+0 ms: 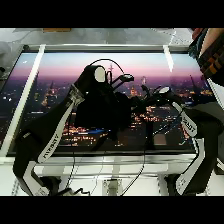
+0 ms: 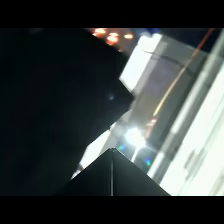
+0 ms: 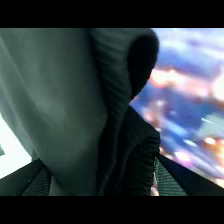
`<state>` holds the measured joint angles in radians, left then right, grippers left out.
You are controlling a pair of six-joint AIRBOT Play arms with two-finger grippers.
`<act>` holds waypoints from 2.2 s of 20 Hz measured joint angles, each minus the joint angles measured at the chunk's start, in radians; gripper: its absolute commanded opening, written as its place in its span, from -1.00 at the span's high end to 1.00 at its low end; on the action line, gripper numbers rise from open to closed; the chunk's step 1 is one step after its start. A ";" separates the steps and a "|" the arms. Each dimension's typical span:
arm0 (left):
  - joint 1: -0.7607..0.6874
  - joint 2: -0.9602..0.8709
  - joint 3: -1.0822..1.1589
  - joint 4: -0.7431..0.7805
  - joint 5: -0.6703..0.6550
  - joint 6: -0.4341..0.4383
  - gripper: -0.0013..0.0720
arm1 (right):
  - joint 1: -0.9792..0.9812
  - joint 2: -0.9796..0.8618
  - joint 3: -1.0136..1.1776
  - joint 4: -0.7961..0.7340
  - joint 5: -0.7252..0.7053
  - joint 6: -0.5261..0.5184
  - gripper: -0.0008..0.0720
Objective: Fold the clothes and pants, and hang the long-sleeved shirts on hangers.
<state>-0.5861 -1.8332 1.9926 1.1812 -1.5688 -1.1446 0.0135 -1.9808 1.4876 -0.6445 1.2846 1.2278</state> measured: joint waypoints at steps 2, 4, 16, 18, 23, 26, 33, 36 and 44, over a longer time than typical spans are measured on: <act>0.022 0.000 0.000 0.017 -0.003 -0.001 0.94 | -0.023 0.014 0.037 -0.066 -0.011 0.024 -0.96; 0.040 0.001 0.000 0.026 -0.004 -0.008 0.94 | -0.045 0.023 0.055 -0.099 0.008 0.059 -0.98; 0.058 0.001 0.000 0.037 -0.014 -0.019 0.94 | 0.109 0.028 0.021 -0.048 -0.076 0.147 -0.90; 0.058 0.001 0.000 0.037 -0.015 -0.019 0.94 | 0.153 0.028 0.021 -0.035 -0.123 0.145 -0.26; 0.063 0.001 0.000 0.037 -0.015 -0.021 0.94 | 0.221 0.028 0.022 0.025 -0.233 0.107 0.93; 0.070 0.005 0.000 0.043 -0.014 -0.022 0.94 | 0.223 0.035 0.022 0.073 -0.284 0.068 0.93; 0.132 0.091 0.001 0.052 0.016 -0.019 0.94 | 0.074 0.117 0.022 0.211 -0.175 -0.090 0.93; 0.158 0.146 0.001 0.052 0.022 -0.019 0.94 | -0.046 0.189 0.022 0.257 -0.088 -0.136 0.93; 0.181 0.268 0.002 0.052 0.029 -0.019 0.94 | -0.472 0.473 0.023 0.251 0.033 -0.075 0.93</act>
<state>-0.4053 -1.5654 1.9942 1.2335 -1.5398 -1.1633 -0.4587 -1.5074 1.5101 -0.3939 1.3174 1.1526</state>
